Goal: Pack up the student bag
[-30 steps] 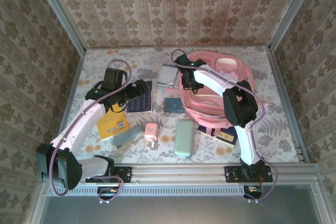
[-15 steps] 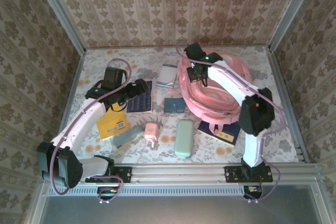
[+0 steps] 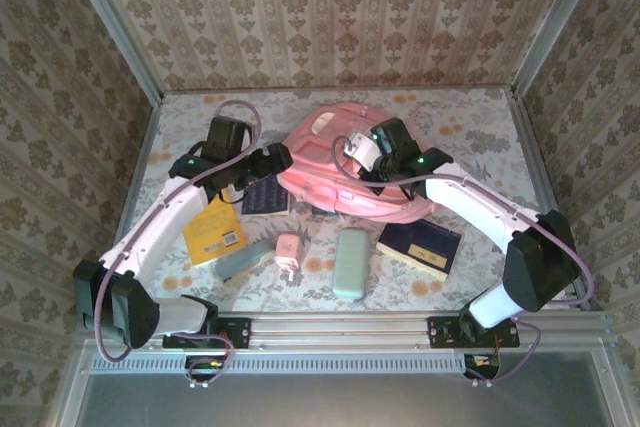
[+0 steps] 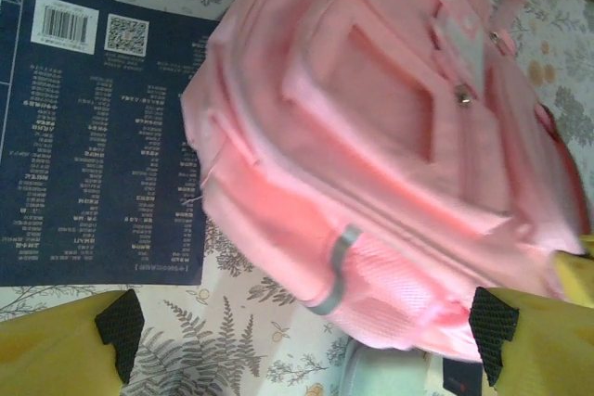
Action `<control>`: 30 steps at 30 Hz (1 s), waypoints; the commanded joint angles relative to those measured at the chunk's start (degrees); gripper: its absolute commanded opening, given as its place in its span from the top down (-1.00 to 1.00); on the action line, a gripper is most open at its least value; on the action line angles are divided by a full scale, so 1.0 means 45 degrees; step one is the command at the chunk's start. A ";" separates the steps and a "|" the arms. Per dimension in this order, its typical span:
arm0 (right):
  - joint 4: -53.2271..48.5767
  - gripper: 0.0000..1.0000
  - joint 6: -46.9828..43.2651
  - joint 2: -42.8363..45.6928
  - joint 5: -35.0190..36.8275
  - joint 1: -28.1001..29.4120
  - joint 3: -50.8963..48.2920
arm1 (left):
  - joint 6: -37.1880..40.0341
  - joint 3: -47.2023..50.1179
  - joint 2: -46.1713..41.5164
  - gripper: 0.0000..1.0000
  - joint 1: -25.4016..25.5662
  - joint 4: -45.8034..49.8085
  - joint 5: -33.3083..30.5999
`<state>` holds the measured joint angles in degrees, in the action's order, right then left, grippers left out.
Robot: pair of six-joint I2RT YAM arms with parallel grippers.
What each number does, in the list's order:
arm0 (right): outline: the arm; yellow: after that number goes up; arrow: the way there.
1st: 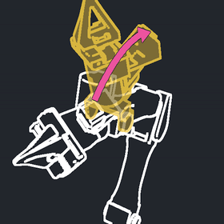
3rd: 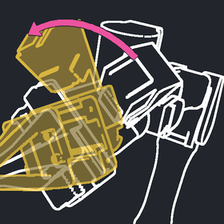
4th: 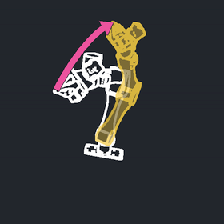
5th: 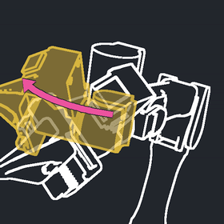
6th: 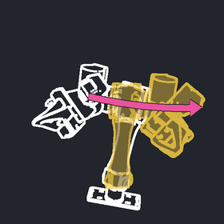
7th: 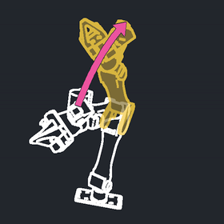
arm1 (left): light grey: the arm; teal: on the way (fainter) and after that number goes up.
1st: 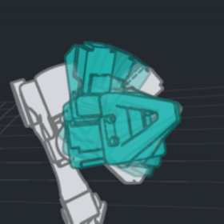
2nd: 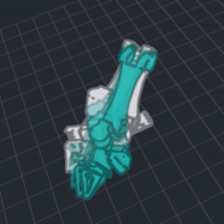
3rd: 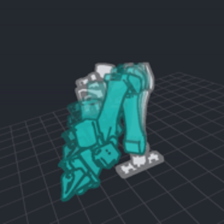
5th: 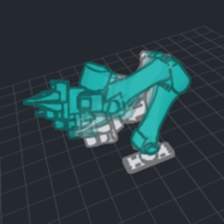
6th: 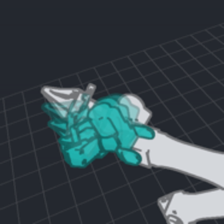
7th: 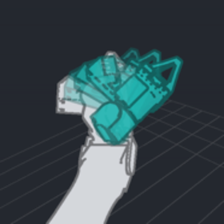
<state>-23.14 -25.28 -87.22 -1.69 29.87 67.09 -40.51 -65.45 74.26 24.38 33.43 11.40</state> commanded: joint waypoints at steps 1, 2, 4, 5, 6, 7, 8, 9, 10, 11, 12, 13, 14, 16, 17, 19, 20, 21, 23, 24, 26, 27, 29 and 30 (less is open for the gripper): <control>0.2857 1.00 -0.0237 0.0303 -0.0602 -0.0159 -0.0849 | 0.0289 -0.0531 -0.0276 -0.89 0.0138 0.0391 -0.0424; 0.3210 1.00 0.0050 0.0332 -0.0793 -0.0229 -0.1065 | 0.0183 -0.0620 -0.0112 -0.89 0.0149 0.0447 -0.0378; 0.3323 0.98 0.0457 0.0263 -0.1079 -0.0355 -0.1168 | -0.0121 -0.0948 0.0407 -0.88 0.0267 0.0520 -0.0196; 0.3272 0.84 0.0587 0.0229 -0.1139 -0.0399 -0.1193 | -0.0162 -0.1127 0.0679 -0.88 0.0304 0.0491 -0.0149; 0.3234 0.47 0.0766 0.0222 -0.1100 -0.0392 -0.1187 | -0.0175 -0.1379 0.1019 -0.88 0.0668 0.0543 -0.0205; 0.3128 0.23 0.0977 0.0259 -0.1090 -0.0393 -0.1174 | -0.0100 -0.1726 0.1409 -0.88 0.0901 0.0647 -0.0292; 0.3117 0.16 0.1249 0.0413 -0.1010 -0.0378 -0.1239 | 0.0007 -0.2005 0.1752 -0.88 0.1082 0.0694 -0.0305; 0.3365 0.10 0.1725 0.0730 -0.0838 -0.0391 -0.1466 | 0.0232 -0.2406 0.2169 -0.88 0.1293 0.0739 -0.0356; 0.3795 0.07 0.2290 0.1219 -0.0645 -0.0387 -0.1827 | 0.0521 -0.2925 0.2675 -0.87 0.1504 0.0915 -0.0475; 0.4278 0.07 0.2808 0.1569 -0.0510 -0.0389 -0.2161 | 0.0779 -0.3381 0.3127 -0.86 0.1666 0.1177 -0.0601; 0.4844 0.06 0.3543 0.2488 -0.0294 -0.0407 -0.2623 | 0.1000 -0.3975 0.3662 -0.86 0.1839 0.1514 -0.0700; 0.5231 0.06 0.4473 0.3144 0.0221 -0.0407 -0.3094 | 0.1066 -0.4634 0.4222 -0.85 0.1990 0.1889 -0.0804; 0.5233 0.06 0.5526 0.3618 0.1109 -0.0396 -0.3309 | 0.0969 -0.5094 0.4682 -0.84 0.2139 0.2214 -0.0883; 0.3446 0.10 0.7749 0.4468 0.2625 -0.0600 -0.3037 | 0.0366 -0.6131 0.5690 -0.80 0.2366 0.2812 -0.0524; 0.2549 0.13 0.8321 0.4696 0.2869 -0.0719 -0.2858 | 0.0079 -0.6467 0.6079 -0.78 0.2473 0.2850 -0.0134; 0.1209 0.30 0.9320 0.5261 0.3368 -0.0834 -0.2791 | -0.0480 -0.7129 0.6912 -0.64 0.2763 0.2805 0.0558; 0.1158 0.39 0.9492 0.5530 0.3394 -0.0836 -0.3033 | -0.0648 -0.7382 0.7221 -0.59 0.2901 0.2777 0.0736; 0.1034 0.44 1.0034 0.5866 0.3708 -0.0855 -0.3374 | -0.0802 -0.7723 0.7611 -0.54 0.3055 0.2802 0.0871; 0.0550 0.48 1.0959 0.6426 0.3921 -0.1013 -0.3806 | -0.0924 -0.8210 0.8265 -0.40 0.3275 0.2863 0.1044; 0.0251 0.48 1.1253 0.6590 0.3542 -0.1182 -0.3932 | -0.0848 -0.8435 0.8592 -0.35 0.3373 0.2931 0.1099; -0.0247 0.47 1.1790 0.6355 0.2378 -0.1683 -0.4065 | -0.0712 -0.8825 0.9132 -0.32 0.3540 0.3034 0.1134; -0.0421 0.47 1.2102 0.5936 0.1548 -0.2059 -0.4109 | -0.0613 -0.8955 0.9377 -0.31 0.3620 0.3054 0.1215; -0.0554 0.47 1.2628 0.4976 0.0290 -0.2678 -0.4034 | -0.0325 -0.9232 0.9836 -0.30 0.3711 0.3094 0.1353; -0.0429 0.47 1.2916 0.4447 -0.0278 -0.2901 -0.3994 | -0.0175 -0.9378 1.0085 -0.30 0.3731 0.3196 0.1344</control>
<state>-20.93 25.82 -62.50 5.48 18.92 50.04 -42.70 -104.88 117.99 40.93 44.97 15.81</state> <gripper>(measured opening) 0.267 0.650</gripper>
